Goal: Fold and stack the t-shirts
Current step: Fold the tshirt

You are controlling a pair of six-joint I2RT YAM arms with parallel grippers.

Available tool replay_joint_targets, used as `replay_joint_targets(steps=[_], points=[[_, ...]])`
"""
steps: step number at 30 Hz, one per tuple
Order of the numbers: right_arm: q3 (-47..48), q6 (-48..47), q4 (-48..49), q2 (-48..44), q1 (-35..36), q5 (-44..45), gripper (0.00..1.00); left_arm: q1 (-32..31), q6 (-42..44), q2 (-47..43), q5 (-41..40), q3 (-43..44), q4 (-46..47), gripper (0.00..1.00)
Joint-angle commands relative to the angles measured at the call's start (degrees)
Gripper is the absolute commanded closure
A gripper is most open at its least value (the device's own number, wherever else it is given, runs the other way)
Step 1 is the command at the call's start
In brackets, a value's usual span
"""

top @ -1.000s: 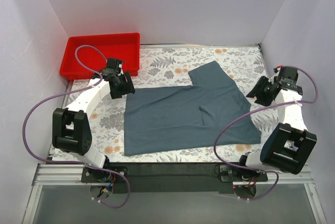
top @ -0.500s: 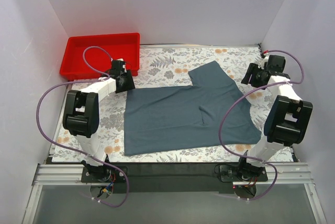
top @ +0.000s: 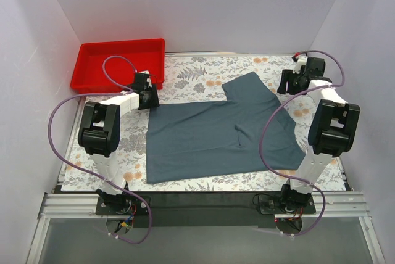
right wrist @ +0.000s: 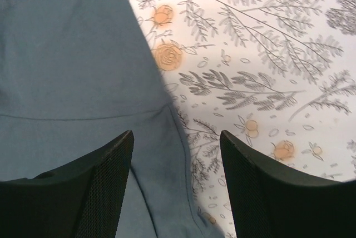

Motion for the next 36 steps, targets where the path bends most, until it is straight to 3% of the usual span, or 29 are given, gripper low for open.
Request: replay_joint_targets(steps=[1,15,26,31,36], points=[[3.27,-3.95,-0.02,1.67,2.58,0.06,0.40,0.09,1.83,1.42,-1.71,-0.03,0.53,0.53],[6.35,-7.38,-1.78,7.99,5.40,3.58,0.44,-1.32,2.98,1.42,-0.48,-2.31,0.53,0.69],[8.55,-8.61,-3.01,12.57,5.31,2.44,0.51,-1.32,3.41,2.83,-0.92,-1.79,-0.26,0.93],[8.03,-8.96,-3.28,13.36,5.40,1.39,0.55,-1.32,3.15,3.00,-0.83,-1.87,-0.52,0.96],[8.11,-9.75,-3.63,13.98,5.49,1.21,0.66,-1.32,3.24,3.18,-1.45,-1.87,-0.52,1.00]])
